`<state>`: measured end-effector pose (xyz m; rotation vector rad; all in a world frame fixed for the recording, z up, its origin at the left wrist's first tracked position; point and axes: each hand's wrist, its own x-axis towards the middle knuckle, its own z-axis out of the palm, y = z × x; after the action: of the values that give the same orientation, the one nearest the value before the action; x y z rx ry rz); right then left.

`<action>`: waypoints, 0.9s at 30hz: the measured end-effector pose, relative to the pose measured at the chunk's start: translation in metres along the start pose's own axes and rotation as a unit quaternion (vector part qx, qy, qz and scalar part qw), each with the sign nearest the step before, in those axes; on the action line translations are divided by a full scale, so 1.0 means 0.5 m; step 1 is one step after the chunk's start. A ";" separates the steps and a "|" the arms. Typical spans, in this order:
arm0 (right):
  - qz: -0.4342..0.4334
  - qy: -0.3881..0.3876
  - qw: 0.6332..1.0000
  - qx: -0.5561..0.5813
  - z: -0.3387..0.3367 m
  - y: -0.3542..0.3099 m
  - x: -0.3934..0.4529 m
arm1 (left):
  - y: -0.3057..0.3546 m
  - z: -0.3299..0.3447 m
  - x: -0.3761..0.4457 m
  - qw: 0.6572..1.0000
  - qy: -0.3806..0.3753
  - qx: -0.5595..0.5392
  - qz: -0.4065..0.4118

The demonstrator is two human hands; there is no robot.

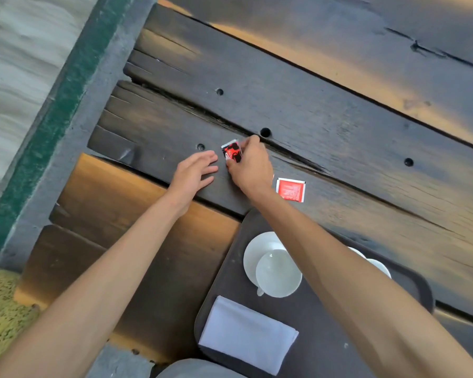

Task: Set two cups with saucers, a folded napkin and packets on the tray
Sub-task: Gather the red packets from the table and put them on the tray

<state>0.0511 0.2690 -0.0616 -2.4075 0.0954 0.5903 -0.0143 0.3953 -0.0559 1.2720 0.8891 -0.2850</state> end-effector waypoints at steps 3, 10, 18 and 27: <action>0.002 -0.016 0.997 0.081 -0.013 0.004 -0.018 | -0.002 0.005 0.001 1.000 -0.008 -0.021 -0.003; -0.029 -0.093 0.969 0.226 -0.029 0.026 -0.080 | -0.019 -0.003 -0.029 0.991 -0.062 -0.114 -0.019; -0.029 -0.058 0.991 -0.118 -0.091 0.126 -0.078 | -0.049 -0.051 -0.057 0.993 0.012 -0.107 -0.046; -0.043 -0.051 0.991 -0.113 -0.088 0.114 -0.073 | -0.063 -0.046 -0.086 0.995 0.017 -0.090 -0.050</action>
<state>0.0234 0.1943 -0.0484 -2.5780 -0.1264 0.7167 -0.0720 0.3943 -0.0481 1.0703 0.9865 -0.2578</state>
